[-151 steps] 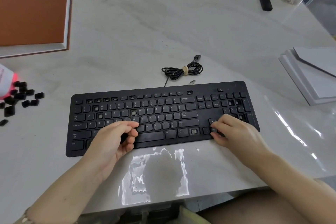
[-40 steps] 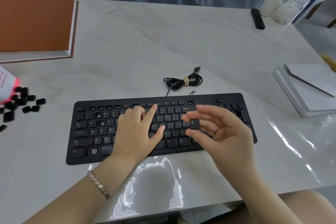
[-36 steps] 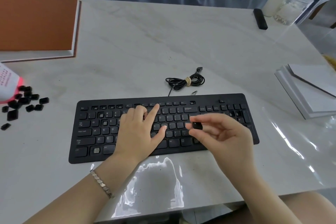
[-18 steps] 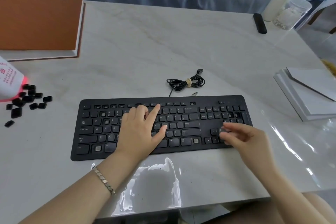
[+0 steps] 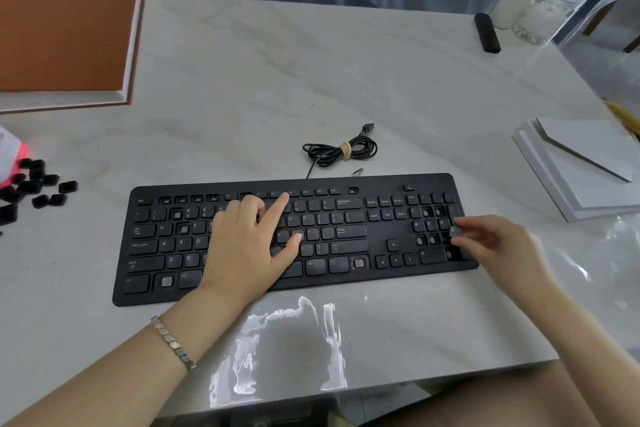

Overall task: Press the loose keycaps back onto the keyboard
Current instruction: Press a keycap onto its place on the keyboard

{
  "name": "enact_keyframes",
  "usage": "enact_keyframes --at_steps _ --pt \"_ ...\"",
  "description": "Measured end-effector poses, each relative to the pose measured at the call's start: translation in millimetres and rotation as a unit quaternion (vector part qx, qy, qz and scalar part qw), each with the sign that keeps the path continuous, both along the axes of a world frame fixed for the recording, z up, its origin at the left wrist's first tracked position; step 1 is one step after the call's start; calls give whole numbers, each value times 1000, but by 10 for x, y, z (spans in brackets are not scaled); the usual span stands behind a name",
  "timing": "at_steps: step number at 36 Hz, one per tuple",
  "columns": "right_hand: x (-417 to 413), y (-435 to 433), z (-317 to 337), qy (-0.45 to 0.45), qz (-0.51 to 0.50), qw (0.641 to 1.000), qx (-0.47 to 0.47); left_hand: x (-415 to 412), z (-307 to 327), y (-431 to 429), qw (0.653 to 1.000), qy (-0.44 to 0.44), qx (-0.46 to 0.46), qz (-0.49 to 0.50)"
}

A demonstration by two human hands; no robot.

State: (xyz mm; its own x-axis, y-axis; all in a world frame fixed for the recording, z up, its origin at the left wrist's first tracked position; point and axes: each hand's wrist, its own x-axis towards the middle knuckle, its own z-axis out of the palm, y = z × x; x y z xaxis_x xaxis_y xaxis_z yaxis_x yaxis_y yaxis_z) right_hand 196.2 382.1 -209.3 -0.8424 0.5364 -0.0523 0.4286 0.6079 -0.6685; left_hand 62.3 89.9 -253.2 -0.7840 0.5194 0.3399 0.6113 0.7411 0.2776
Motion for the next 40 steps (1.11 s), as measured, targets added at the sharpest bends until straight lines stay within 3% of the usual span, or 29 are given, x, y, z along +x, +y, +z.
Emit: enact_keyframes --at_steps 10,18,23,27,29,36,40 --pt "-32 136 -145 -15 93 995 29 -3 1 7 1000 -11 -5 2" --pt "-12 172 -215 16 94 995 20 -4 19 11 1000 -16 -5 2" --pt "50 141 -297 38 83 994 61 4 23 1 1000 -22 -11 5" --pt "153 11 -393 98 95 957 255 9 40 7 1000 -23 -14 5" --pt "182 -24 -442 108 94 943 300 5 42 10 1000 -25 -15 4" --pt "201 -67 -453 88 63 965 238 -1 46 -10 999 -36 -11 -9" --pt "162 -130 -374 89 33 973 211 12 185 2 984 -140 108 0"
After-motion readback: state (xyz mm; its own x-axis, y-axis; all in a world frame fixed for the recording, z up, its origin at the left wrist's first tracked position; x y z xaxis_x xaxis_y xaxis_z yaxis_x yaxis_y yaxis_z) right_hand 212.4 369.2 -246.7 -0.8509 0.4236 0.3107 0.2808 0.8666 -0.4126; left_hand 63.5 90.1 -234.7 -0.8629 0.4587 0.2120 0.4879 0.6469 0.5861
